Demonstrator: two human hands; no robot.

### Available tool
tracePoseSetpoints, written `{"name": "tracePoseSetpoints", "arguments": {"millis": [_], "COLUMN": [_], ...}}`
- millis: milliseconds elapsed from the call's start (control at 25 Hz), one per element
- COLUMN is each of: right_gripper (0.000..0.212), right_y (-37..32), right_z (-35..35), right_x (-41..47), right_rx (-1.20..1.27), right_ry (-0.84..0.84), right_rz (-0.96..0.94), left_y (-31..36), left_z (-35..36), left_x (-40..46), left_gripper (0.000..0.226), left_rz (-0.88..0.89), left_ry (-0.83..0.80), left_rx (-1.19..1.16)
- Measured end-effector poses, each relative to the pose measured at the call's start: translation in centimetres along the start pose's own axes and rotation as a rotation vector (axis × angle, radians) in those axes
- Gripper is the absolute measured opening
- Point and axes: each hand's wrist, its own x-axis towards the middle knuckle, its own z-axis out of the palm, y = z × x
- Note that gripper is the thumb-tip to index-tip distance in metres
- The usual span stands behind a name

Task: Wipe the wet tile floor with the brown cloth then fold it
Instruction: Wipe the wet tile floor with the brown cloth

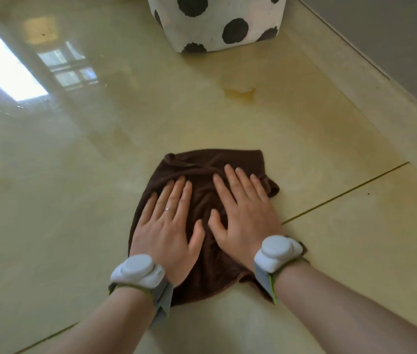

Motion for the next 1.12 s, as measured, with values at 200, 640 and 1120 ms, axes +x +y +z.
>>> {"name": "tracePoseSetpoints", "arguments": {"millis": [200, 640, 1120], "right_gripper": [0.066, 0.067, 0.069], "right_y": [0.2, 6.5, 8.0], "right_z": [-0.2, 0.6, 0.4], "right_x": [-2.1, 10.6, 17.4], "right_rx": [0.031, -0.05, -0.095], "right_ry": [-0.018, 0.002, -0.045], "right_rz": [-0.027, 0.081, 0.246], "left_y": [-0.6, -2.3, -1.1], "left_z": [-0.2, 0.1, 0.0], "left_x": [-0.3, 15.6, 25.6], "left_gripper": [0.074, 0.073, 0.074], "left_rz": [0.029, 0.221, 0.276], "left_ry": [-0.039, -0.036, -0.103], "left_rx": [-0.003, -0.055, -0.118]}}
